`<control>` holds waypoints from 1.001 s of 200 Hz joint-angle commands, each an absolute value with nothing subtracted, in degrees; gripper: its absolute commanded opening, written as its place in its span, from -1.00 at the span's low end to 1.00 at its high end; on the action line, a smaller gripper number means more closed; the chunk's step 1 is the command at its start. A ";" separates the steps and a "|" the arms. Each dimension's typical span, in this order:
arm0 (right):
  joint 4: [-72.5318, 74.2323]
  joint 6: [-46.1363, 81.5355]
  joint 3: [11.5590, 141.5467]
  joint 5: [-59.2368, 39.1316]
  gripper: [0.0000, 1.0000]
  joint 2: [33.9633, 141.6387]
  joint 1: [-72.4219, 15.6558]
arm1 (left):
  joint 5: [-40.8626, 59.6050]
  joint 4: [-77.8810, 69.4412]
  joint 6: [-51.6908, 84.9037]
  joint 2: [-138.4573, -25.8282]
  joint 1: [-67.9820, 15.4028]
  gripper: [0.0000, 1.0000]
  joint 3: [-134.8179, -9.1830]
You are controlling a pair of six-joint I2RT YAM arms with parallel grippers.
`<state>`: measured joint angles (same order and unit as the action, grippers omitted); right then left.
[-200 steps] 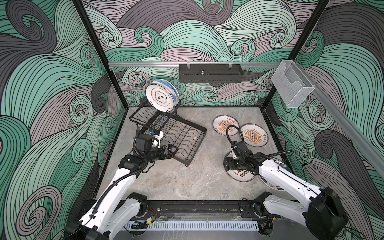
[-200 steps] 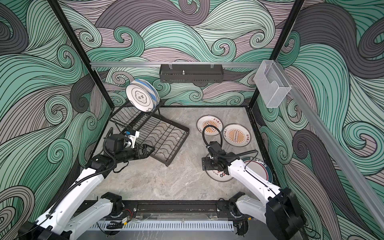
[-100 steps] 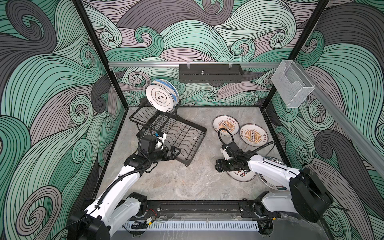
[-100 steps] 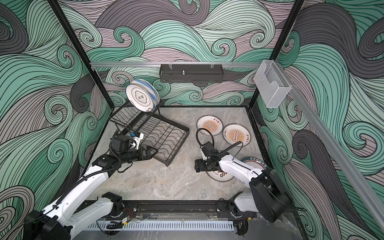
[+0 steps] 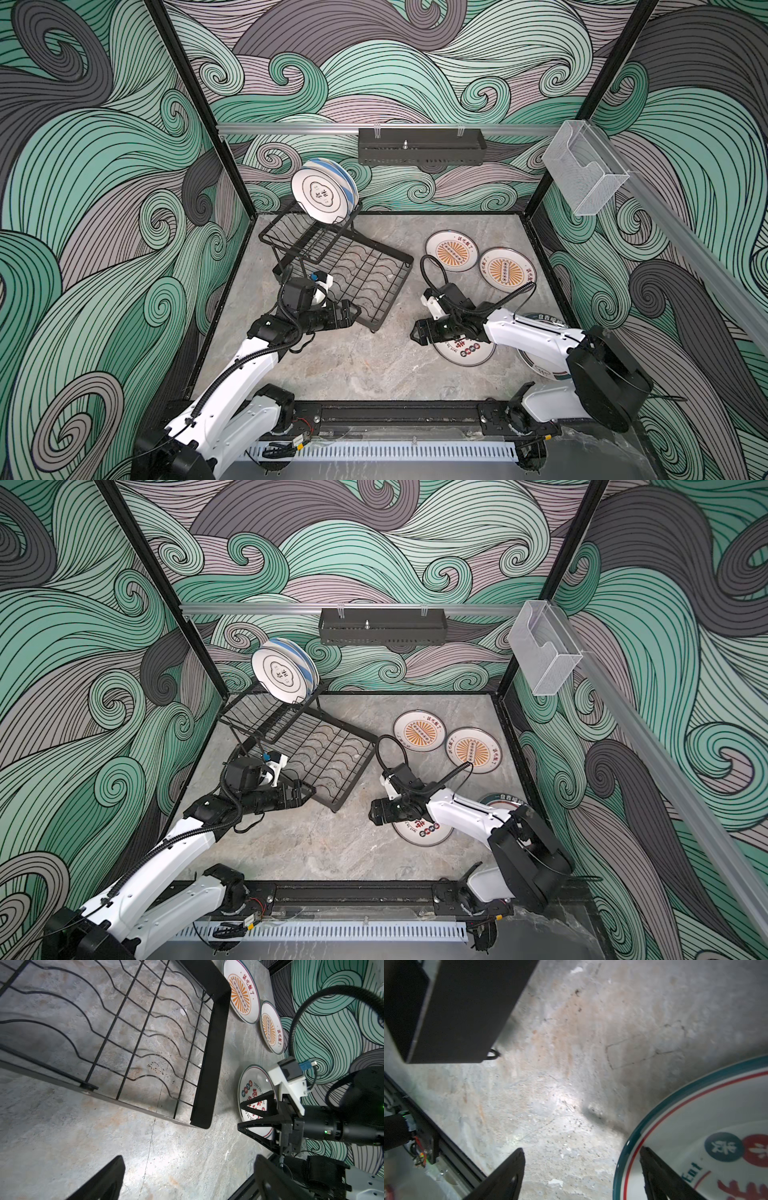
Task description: Load the plates into the dish rack
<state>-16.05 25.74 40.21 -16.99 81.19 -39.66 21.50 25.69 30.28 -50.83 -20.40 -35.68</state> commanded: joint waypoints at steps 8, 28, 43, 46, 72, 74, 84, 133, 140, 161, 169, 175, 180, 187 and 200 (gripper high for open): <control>-13.60 27.07 41.87 -20.24 0.72 83.42 -40.04 | 18.22 32.17 31.46 -48.81 -21.22 0.97 -34.83; -11.60 27.39 42.35 -21.98 0.71 84.66 -40.81 | 19.45 31.25 32.97 -47.28 -22.18 0.97 -32.39; -8.79 28.16 42.91 -23.94 0.70 85.76 -41.87 | 19.69 31.01 33.89 -46.31 -23.39 0.97 -30.89; -8.24 28.33 43.09 -24.27 0.71 86.02 -42.13 | 19.61 31.07 33.99 -46.10 -23.52 0.97 -30.65; -1.64 31.09 44.37 -28.79 0.70 89.23 -43.79 | 18.69 31.51 34.87 -44.99 -25.58 0.97 -29.49; -1.11 31.35 44.43 -29.15 0.70 89.56 -43.84 | 18.60 31.56 34.89 -44.95 -25.71 0.97 -29.46; 0.95 32.36 45.05 -30.72 0.69 90.68 -44.48 | 18.31 31.41 35.02 -44.88 -26.24 0.97 -29.27; -2.38 31.39 47.47 -30.32 0.67 87.73 -46.52 | 19.45 26.69 34.55 -46.59 -27.89 0.97 -28.15; -7.11 29.91 47.80 -26.54 0.67 85.08 -46.05 | 19.72 25.61 34.31 -47.25 -28.24 0.97 -27.92; -18.18 29.07 45.77 -19.05 0.67 77.11 -41.44 | 19.62 24.64 32.22 -50.09 -29.78 0.97 -28.90; -20.96 30.02 43.82 -17.42 0.63 73.67 -38.30 | 18.62 25.24 31.49 -51.02 -30.66 0.97 -29.66; -23.52 30.67 42.19 -15.83 0.60 71.08 -36.21 | 18.10 25.27 31.15 -51.58 -31.22 0.97 -30.03; -25.35 31.08 40.87 -14.19 0.59 68.95 -34.63 | 18.02 25.07 30.99 -51.90 -31.67 0.97 -30.22; -27.69 31.71 39.09 -11.72 0.60 65.86 -32.52 | 17.94 24.58 31.02 -52.31 -32.11 0.97 -30.32; -31.31 33.35 36.02 -8.63 0.60 60.35 -29.39 | 18.14 23.13 31.57 -53.01 -32.43 0.97 -30.21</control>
